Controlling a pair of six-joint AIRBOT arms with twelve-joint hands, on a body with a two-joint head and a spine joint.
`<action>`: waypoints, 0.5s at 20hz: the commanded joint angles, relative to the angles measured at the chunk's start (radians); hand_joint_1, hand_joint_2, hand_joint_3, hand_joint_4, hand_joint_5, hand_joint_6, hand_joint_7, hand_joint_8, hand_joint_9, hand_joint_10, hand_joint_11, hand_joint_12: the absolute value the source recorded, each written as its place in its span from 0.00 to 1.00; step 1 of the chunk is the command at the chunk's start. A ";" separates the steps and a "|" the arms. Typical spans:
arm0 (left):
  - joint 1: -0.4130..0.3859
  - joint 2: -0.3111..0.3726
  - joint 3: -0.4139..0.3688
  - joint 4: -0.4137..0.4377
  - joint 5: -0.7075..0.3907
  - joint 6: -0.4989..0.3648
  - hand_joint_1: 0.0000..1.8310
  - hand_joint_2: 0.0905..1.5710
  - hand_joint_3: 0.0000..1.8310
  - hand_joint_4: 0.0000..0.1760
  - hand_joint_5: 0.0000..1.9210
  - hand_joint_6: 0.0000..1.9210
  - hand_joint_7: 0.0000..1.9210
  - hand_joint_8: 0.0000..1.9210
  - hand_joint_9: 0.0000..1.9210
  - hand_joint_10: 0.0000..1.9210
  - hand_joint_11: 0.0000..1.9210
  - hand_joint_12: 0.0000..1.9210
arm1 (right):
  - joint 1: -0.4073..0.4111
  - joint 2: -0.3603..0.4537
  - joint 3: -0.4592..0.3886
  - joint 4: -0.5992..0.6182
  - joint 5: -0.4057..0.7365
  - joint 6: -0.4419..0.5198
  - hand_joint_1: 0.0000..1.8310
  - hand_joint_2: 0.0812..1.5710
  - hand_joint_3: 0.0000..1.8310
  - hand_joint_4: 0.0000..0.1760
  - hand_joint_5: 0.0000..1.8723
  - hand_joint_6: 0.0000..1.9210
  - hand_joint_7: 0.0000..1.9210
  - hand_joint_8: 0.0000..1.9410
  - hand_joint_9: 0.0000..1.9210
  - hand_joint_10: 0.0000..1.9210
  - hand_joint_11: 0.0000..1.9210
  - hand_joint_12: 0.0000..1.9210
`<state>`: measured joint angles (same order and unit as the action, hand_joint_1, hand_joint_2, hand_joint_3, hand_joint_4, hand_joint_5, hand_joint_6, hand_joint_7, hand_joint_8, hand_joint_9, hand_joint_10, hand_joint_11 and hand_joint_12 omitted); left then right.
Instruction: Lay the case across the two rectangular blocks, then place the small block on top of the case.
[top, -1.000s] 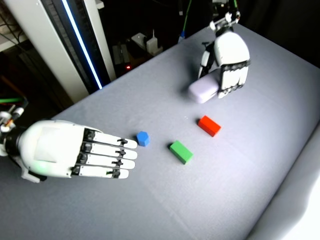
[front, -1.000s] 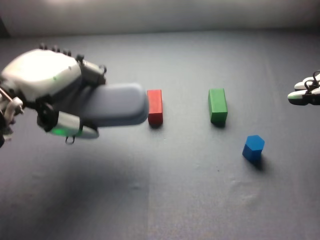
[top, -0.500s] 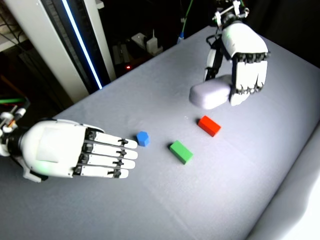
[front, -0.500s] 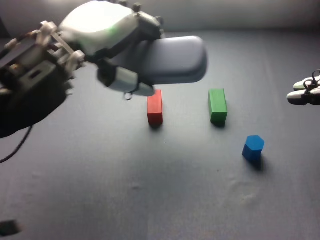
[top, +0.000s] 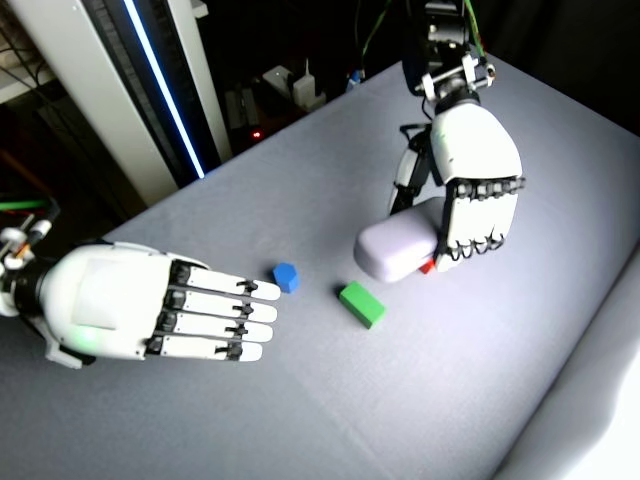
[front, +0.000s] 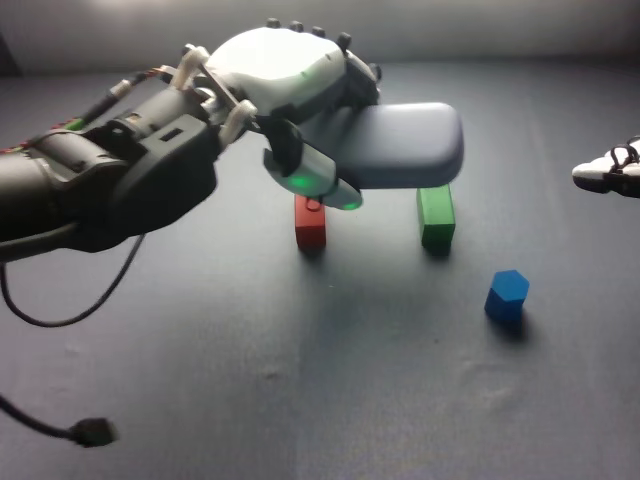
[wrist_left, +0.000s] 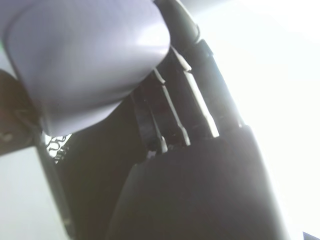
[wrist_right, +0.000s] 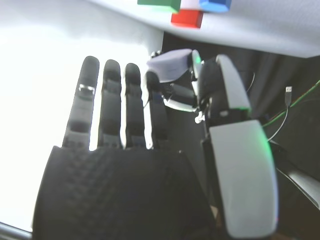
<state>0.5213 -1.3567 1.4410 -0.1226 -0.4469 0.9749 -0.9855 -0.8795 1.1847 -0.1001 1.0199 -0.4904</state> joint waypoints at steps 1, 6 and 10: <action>-0.016 -0.011 0.011 -0.002 -0.091 -0.002 0.70 0.67 0.00 0.00 0.55 0.33 0.57 0.53 0.59 0.34 0.47 0.65 | 0.005 0.000 0.006 0.033 0.117 0.004 0.42 0.80 0.00 0.13 0.13 0.00 0.13 0.00 0.15 0.00 0.05 0.27; 0.001 -0.053 0.054 -0.037 -0.045 -0.001 0.76 0.66 0.00 0.00 0.56 0.28 0.55 0.45 0.56 0.60 0.48 0.59 | 0.005 -0.004 0.007 0.033 0.118 0.004 0.35 0.81 0.00 0.23 0.12 0.00 0.13 0.00 0.17 0.00 0.10 0.19; 0.002 -0.074 0.076 -0.039 -0.017 0.000 0.76 0.66 0.00 0.00 0.55 0.30 0.54 0.47 0.56 0.59 0.49 0.56 | 0.005 -0.005 0.007 0.033 0.118 0.005 0.34 0.81 0.00 0.41 0.12 0.00 0.13 0.00 0.18 0.00 0.12 0.15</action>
<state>0.5308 -1.4212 1.5135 -0.1650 -0.3504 0.9783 -0.9855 -0.8875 1.1866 -0.1005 1.0203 -0.4904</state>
